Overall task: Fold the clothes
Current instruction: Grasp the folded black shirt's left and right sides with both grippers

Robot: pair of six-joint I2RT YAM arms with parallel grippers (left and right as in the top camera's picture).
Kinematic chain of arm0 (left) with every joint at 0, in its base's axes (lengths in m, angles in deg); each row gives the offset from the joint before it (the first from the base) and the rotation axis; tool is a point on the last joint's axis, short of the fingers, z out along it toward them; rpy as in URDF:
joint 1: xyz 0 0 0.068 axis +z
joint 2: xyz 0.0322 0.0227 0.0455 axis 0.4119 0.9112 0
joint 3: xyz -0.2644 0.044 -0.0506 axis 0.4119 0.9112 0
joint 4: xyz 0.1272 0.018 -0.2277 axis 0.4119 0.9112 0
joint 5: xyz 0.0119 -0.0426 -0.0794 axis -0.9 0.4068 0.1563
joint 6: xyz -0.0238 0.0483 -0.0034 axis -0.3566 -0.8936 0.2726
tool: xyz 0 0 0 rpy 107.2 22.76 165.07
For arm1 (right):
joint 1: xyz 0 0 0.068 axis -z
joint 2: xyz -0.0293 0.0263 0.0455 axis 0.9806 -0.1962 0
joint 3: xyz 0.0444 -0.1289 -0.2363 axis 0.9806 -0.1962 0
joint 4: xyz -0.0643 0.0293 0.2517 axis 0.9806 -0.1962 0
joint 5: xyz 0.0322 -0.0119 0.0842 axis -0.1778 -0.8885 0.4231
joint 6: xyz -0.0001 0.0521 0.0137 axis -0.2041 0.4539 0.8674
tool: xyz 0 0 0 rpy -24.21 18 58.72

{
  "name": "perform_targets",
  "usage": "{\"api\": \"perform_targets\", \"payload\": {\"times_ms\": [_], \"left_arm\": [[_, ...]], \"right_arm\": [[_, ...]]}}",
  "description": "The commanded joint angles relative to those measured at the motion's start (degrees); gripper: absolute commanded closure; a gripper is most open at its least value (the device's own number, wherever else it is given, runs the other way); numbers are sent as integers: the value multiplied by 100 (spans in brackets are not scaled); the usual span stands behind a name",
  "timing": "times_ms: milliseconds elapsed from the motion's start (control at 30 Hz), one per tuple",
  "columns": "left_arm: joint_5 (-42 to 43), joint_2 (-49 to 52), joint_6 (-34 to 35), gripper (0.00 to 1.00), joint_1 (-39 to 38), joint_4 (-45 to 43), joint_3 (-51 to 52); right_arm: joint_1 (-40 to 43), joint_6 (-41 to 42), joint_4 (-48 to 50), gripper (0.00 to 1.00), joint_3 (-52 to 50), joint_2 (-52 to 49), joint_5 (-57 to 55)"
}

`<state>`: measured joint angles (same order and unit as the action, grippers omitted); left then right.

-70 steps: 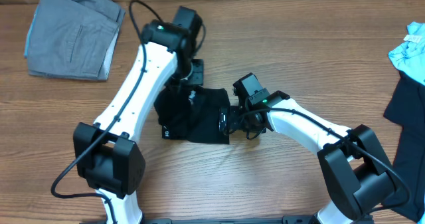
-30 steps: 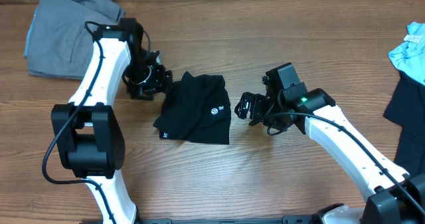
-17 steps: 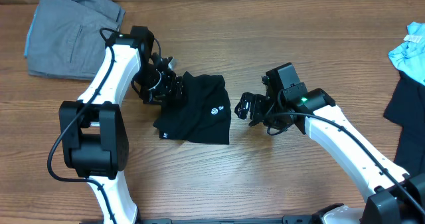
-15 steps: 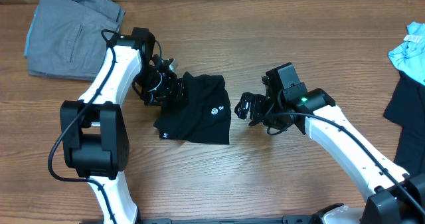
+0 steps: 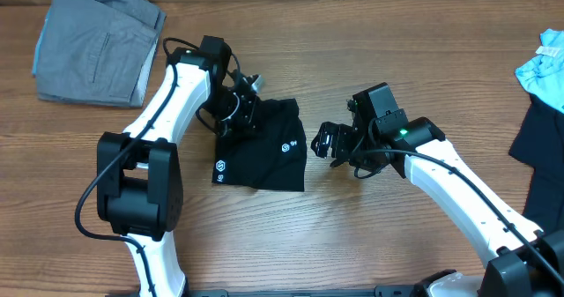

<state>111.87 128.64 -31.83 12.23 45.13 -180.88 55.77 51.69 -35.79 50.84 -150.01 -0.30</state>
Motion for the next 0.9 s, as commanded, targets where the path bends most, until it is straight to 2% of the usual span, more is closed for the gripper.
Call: {"api": "perform_targets", "payload": {"times_ms": [0, 67, 133, 167, 233, 400, 500, 633, 667, 733, 767, 800, 867], "left_arm": [[831, -46, -83, 78, -356, -146, 2], [828, -46, 35, 59, -546, -275, 2], [828, -46, 81, 34, -732, -420, 2], [824, -48, 142, 29, -817, -476, -11], [826, -48, 179, 29, -817, -459, -92], [507, -50, 48, 33, -457, 487, -1064], [-413, -50, 212, 34, -55, 1141, -1676], [-2203, -48, 1215, 36, 382, 1502, -1633], [-2367, -48, 1285, 38, 442, 1545, -1547], [-2439, -48, 1296, 50, 516, 1565, -1316], [-2435, -48, 1298, 61, 533, 1513, -1132], [-2437, -48, 1296, 70, 533, 1412, -885], [-2437, -48, 1298, 88, 498, 1272, -509]], "right_arm": [[-22, -35, 61, 0, 24, 17, 4], [-22, -35, 59, 0, 24, 17, 4], [-22, -35, 59, 0, 24, 17, 4], [-22, -35, 55, 0, 24, 17, 4], [-22, -33, 48, 0, 24, 17, 4], [186, 13, 52, 0, 81, 42, 26], [459, 0, 2, 0, 254, 81, 125], [590, -282, 640, 2, 398, 85, 1062], [577, -275, 837, 9, 400, 85, 1189], [468, -240, 1237, 54, 398, 48, 1401], [356, -24, 1495, 76, 398, -13, 1403], [249, 101, 1720, 88, 398, -101, 1403], [114, 142, 2050, 96, 398, -308, 1408]]}}
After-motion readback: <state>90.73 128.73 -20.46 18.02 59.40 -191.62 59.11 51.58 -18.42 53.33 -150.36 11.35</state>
